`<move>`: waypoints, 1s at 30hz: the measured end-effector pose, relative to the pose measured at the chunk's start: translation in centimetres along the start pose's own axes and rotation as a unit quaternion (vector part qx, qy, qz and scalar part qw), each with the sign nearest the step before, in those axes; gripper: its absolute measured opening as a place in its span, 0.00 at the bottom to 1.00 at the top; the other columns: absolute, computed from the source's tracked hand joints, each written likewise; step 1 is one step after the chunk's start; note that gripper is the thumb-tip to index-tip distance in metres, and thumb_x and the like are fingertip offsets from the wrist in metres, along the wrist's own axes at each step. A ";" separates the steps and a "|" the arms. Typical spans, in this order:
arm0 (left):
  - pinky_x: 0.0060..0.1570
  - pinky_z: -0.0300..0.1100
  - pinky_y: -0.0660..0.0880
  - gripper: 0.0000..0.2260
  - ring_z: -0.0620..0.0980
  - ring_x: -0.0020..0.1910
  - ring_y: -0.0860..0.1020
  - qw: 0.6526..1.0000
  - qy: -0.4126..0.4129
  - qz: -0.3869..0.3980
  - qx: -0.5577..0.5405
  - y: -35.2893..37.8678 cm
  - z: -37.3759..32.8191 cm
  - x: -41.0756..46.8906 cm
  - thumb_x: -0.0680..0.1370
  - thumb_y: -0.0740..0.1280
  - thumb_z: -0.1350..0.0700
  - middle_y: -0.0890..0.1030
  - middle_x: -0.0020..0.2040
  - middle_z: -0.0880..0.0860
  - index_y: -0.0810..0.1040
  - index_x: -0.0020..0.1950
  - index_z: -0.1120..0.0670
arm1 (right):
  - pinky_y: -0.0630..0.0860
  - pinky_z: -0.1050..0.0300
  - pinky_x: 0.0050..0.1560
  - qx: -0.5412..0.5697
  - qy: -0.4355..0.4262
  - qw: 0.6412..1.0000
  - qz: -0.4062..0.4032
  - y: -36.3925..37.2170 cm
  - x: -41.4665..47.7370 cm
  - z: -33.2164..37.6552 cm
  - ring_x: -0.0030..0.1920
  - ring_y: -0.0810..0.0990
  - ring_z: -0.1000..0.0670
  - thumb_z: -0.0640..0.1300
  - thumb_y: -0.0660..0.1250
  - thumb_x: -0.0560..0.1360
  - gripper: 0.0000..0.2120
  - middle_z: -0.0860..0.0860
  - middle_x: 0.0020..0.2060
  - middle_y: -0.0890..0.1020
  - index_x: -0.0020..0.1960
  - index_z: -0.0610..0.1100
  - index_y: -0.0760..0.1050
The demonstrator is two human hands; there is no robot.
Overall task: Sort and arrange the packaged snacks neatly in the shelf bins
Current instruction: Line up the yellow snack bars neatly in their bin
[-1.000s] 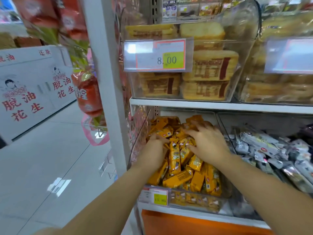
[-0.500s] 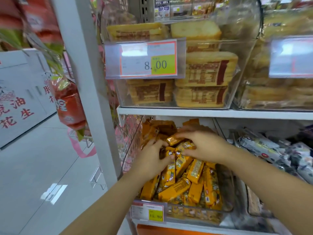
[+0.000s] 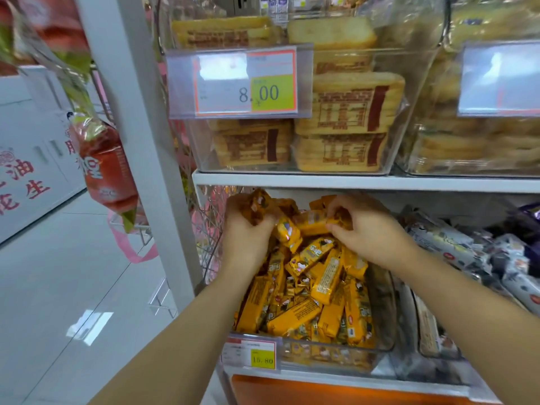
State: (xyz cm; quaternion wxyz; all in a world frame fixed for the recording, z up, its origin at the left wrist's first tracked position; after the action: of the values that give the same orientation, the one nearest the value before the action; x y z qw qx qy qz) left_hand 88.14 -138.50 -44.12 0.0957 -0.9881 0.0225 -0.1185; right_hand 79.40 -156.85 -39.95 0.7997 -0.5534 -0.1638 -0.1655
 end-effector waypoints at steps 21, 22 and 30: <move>0.52 0.37 0.71 0.13 0.50 0.55 0.77 0.934 0.125 0.164 0.290 0.8 -1.1 -2.0 0.79 0.62 0.62 0.78 0.59 0.52 0.79 0.60 0.51 | 0.68 0.55 0.64 -0.083 -0.112 0.937 0.320 4.2 -4.0 3.2 0.62 0.70 0.55 0.46 0.66 0.74 0.19 0.58 0.60 0.75 0.65 0.55 0.72; 0.53 0.37 0.71 0.14 0.50 0.57 0.76 0.923 0.130 0.191 0.308 0.4 -0.9 -2.7 0.79 0.63 0.62 0.76 0.60 0.52 0.78 0.61 0.50 | 0.68 0.54 0.64 -0.116 -0.117 0.928 0.333 4.7 -4.2 3.1 0.63 0.69 0.53 0.46 0.67 0.74 0.21 0.56 0.61 0.74 0.66 0.55 0.71; 0.62 0.48 0.70 0.19 0.51 0.65 0.70 0.825 0.108 0.330 0.447 -1.1 1.6 -5.4 0.76 0.69 0.52 0.70 0.67 0.51 0.73 0.66 0.45 | 0.72 0.61 0.45 -0.040 -0.076 0.979 0.187 2.5 -3.4 4.1 0.47 0.74 0.58 0.50 0.67 0.73 0.20 0.62 0.49 0.72 0.64 0.55 0.68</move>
State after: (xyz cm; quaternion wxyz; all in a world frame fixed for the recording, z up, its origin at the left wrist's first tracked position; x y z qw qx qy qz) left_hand 83.27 -136.72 -46.67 0.5571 -0.7519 0.3016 -0.1826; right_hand 77.18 -151.88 -42.18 0.7789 -0.6168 -0.1110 0.0227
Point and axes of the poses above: each hand's wrist, its own x-axis towards the middle knuckle, its own y-axis out of the palm, z = x × y, the point moved 5 cm from there along x, towards the middle knuckle
